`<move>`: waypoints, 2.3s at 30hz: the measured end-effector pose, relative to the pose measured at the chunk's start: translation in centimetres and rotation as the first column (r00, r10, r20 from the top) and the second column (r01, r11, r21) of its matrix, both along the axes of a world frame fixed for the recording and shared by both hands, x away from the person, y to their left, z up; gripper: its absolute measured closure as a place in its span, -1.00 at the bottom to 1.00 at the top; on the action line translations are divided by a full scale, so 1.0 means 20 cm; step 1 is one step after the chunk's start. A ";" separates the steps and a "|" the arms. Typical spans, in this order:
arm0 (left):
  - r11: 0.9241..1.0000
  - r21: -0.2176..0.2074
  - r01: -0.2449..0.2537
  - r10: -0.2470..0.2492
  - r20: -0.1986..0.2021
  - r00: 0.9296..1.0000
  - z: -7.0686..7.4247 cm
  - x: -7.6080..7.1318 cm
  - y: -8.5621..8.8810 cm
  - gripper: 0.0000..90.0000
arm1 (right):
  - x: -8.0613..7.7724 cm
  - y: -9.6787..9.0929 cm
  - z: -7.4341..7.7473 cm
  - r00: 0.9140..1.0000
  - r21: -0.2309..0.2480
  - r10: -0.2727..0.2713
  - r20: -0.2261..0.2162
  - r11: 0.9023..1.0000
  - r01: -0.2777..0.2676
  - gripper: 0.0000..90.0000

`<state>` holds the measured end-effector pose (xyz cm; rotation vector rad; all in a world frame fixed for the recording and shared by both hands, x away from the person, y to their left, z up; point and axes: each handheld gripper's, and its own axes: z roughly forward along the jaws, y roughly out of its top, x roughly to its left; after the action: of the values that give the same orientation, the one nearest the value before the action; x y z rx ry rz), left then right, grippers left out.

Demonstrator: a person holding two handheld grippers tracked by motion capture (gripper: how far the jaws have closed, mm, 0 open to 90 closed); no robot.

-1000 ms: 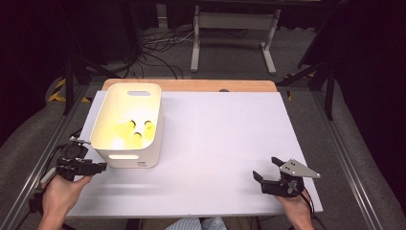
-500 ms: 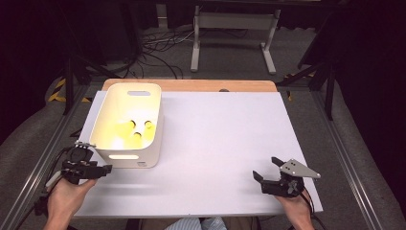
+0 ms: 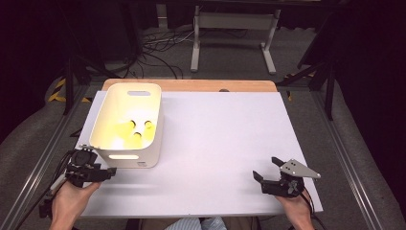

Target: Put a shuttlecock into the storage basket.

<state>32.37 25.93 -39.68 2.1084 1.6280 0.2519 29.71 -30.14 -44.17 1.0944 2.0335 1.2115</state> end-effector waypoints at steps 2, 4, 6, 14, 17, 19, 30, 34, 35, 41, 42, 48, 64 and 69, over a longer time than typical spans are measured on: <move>1.000 -0.004 0.002 -0.002 0.004 1.000 0.00 0.00 -0.01 -0.12 | 0.00 0.00 0.00 1.000 0.001 0.001 0.000 1.000 -0.001 -0.72; 1.000 -0.007 0.005 -0.005 0.007 1.000 -0.01 -0.01 -0.01 -0.13 | 0.00 0.00 0.00 1.000 0.003 0.002 0.000 1.000 -0.002 -0.72; 1.000 -0.012 0.005 -0.005 0.011 1.000 -0.01 -0.01 -0.02 -0.13 | 0.00 0.00 0.00 1.000 0.002 0.002 0.000 1.000 -0.002 -0.72; 1.000 -0.024 0.010 -0.009 0.029 1.000 -0.02 -0.02 -0.03 -0.16 | 0.00 0.00 0.00 1.000 0.001 0.001 -0.001 1.000 -0.001 -0.72; 0.999 -0.034 0.007 -0.006 0.031 1.000 -0.03 -0.03 -0.04 -0.17 | 0.00 0.00 0.00 1.000 0.002 0.002 -0.002 1.000 -0.002 -0.72; 0.999 -0.035 0.013 -0.012 0.030 0.999 -0.03 -0.03 -0.04 -0.17 | 0.00 0.00 0.00 1.000 0.002 0.001 0.000 1.000 -0.001 -0.72; 0.998 -0.066 0.015 -0.010 0.063 0.998 -0.07 -0.04 -0.05 -0.18 | 0.00 0.00 0.00 1.000 0.002 0.002 0.001 1.000 -0.002 -0.72; 0.998 -0.068 0.012 -0.007 0.078 0.997 -0.07 -0.05 -0.05 -0.18 | 0.00 0.00 0.00 1.000 0.003 0.001 0.002 1.000 -0.001 -0.72; 0.997 -0.073 0.010 -0.004 0.080 0.997 -0.08 -0.05 -0.06 -0.18 | 0.00 0.00 0.00 1.000 0.003 0.000 0.003 1.000 0.000 -0.72; 0.996 -0.085 0.013 -0.004 0.100 0.995 -0.09 -0.06 -0.06 -0.18 | 0.00 0.00 0.00 1.000 0.003 0.001 0.003 1.000 -0.001 -0.72; 0.996 -0.086 0.015 -0.006 0.104 0.995 -0.09 -0.06 -0.06 -0.18 | 0.00 0.00 0.00 1.000 0.002 0.001 0.004 1.000 -0.001 -0.72; 0.995 -0.092 0.022 -0.010 0.120 0.993 -0.11 -0.07 -0.08 -0.18 | 0.00 0.00 0.00 1.000 0.003 -0.002 0.004 1.000 0.002 -0.72; 0.992 -0.120 0.048 -0.024 0.195 0.980 -0.17 -0.11 -0.09 -0.32 | -0.01 -0.01 0.00 1.000 0.003 -0.004 0.005 1.000 0.003 -0.72; 0.990 -0.117 0.073 -0.045 0.225 0.973 -0.19 -0.11 -0.10 -0.32 | -0.01 -0.01 0.00 1.000 0.003 -0.003 0.008 1.000 0.003 -0.72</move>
<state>30.10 23.98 -43.48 1.9546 1.4122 0.3448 29.56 -30.28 -44.09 1.0916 2.0238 1.2158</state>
